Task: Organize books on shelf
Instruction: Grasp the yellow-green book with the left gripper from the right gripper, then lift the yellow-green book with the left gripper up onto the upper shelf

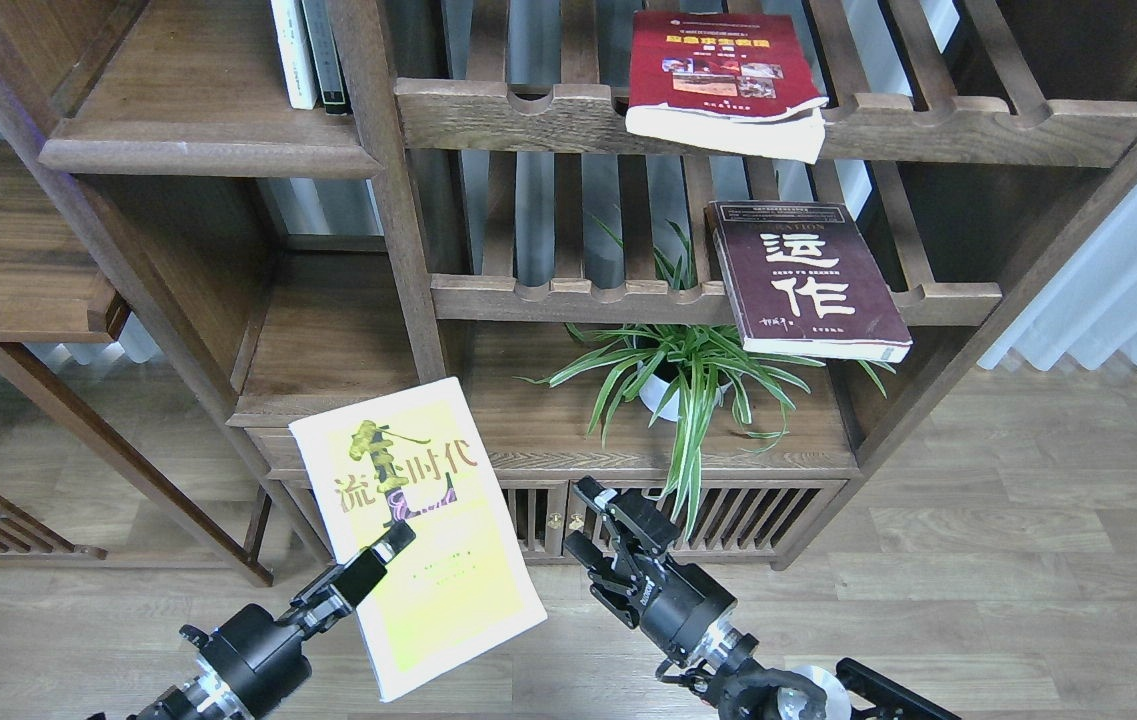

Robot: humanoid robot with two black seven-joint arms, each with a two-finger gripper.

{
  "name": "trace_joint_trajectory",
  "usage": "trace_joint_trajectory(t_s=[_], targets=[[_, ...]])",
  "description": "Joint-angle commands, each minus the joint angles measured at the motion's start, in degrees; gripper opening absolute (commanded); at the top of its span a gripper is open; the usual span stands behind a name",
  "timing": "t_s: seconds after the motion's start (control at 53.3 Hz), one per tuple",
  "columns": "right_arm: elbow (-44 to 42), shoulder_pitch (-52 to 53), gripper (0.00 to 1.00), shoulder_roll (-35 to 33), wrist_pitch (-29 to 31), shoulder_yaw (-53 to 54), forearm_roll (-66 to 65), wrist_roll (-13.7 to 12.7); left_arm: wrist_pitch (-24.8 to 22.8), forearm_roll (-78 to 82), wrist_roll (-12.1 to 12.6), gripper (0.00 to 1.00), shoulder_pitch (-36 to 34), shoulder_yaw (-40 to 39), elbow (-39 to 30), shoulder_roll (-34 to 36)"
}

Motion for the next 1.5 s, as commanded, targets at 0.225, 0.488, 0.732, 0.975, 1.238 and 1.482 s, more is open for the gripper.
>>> trace_joint_trajectory(t_s=[0.225, 0.488, 0.732, 0.975, 1.238, 1.482], targets=[[-0.7, 1.0, 0.95, -0.5, 0.0, 0.0, -0.6, 0.0, 0.0, 0.0, 10.2, 0.00, 0.1, -8.9, -0.1, 0.3], [-1.0, 1.5, 0.95, -0.1, 0.0, 0.0, -0.8, 0.0, 0.0, -0.5, 11.0, 0.00, -0.2, -16.2, -1.1, 0.2], [-1.7, 2.5, 0.94, -0.1, 0.0, -0.1, -1.3, 0.0, 0.0, -0.7, 10.5, 0.00, -0.6, -20.8, -1.6, -0.4], [-2.8, 2.9, 0.95, -0.5, 0.0, -0.1, -1.5, 0.0, 0.0, -1.2, 10.4, 0.00, -4.3, -23.1, -2.0, -2.6], [-3.6, 3.2, 0.95, -0.7, 0.0, -0.1, -1.6, 0.0, 0.0, -4.3, 10.4, 0.00, -6.2, -27.6, -2.1, -3.5], [-3.7, 3.2, 0.95, -0.4, 0.0, -0.1, -2.6, 0.0, 0.0, -6.3, 10.4, 0.00, -7.7, -33.3, -3.0, -3.1]])
